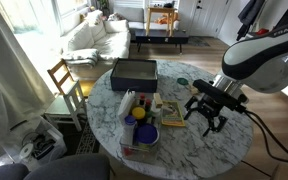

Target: Pick up the measuring cup with a wooden block from the white bottle to and put it on the table

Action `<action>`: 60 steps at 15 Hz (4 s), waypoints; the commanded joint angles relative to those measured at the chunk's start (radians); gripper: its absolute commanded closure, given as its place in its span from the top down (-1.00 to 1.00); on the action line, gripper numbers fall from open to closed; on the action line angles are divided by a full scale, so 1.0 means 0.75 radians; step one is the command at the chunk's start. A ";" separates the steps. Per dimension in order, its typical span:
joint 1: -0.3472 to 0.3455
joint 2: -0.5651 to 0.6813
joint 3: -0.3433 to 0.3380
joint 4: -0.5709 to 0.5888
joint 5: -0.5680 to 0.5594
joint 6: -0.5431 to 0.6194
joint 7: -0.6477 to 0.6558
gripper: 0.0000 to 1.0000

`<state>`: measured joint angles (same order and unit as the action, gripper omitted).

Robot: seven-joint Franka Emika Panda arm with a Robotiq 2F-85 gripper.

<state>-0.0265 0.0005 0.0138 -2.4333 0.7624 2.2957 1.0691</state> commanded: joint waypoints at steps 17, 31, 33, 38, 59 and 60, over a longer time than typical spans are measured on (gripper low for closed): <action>-0.017 0.163 -0.055 0.065 0.983 0.158 -0.096 1.00; -0.005 0.278 -0.054 0.107 1.519 0.135 -0.409 1.00; -0.005 0.279 -0.054 0.109 1.521 0.135 -0.410 1.00; -0.009 0.349 -0.052 0.144 1.622 0.106 -0.462 1.00; -0.009 0.451 -0.038 0.213 1.853 0.092 -0.593 -0.05; -0.010 0.450 -0.038 0.213 1.852 0.092 -0.594 -0.07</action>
<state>-0.0294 0.3235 -0.0096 -2.2785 2.1206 2.3865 0.6631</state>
